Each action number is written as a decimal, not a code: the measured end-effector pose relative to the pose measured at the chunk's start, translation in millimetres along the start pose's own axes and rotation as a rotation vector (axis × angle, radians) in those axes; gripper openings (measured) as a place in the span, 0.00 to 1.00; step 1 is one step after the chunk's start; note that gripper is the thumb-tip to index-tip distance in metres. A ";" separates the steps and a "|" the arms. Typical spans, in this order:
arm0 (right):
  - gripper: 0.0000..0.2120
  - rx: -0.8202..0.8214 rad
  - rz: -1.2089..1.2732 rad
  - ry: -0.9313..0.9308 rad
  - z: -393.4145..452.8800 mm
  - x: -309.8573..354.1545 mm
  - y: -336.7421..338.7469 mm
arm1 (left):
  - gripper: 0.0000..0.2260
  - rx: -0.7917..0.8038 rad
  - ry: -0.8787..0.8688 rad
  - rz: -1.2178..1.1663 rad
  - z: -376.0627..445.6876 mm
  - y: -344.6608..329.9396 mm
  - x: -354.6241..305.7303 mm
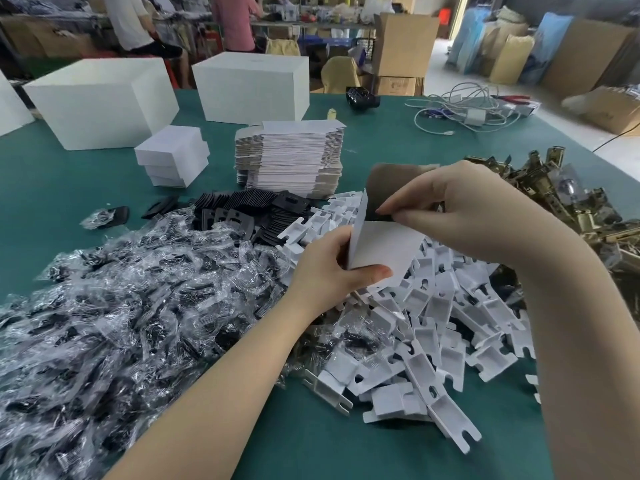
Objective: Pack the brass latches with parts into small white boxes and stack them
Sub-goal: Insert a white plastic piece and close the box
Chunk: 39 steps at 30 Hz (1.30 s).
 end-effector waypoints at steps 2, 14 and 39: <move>0.12 -0.035 0.025 0.003 -0.5 3.7 1.4 | 0.20 0.002 0.001 -0.007 -0.3 0.1 0.0; 0.16 0.023 -0.048 0.061 -0.4 3.1 0.1 | 0.20 0.007 0.021 0.024 0.7 -0.5 -1.4; 0.13 -0.314 -0.019 0.091 -3.3 20.2 4.6 | 0.20 -0.090 0.015 -0.046 3.8 0.9 4.1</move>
Point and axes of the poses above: each hand's wrist, its own z-axis towards the middle knuckle, its own y-axis out of the back of the hand, x = y × z, the point moved 2 cm from there along z, towards the middle knuckle, and after that the axes turned 6 degrees about y, right-handed, at the moved point
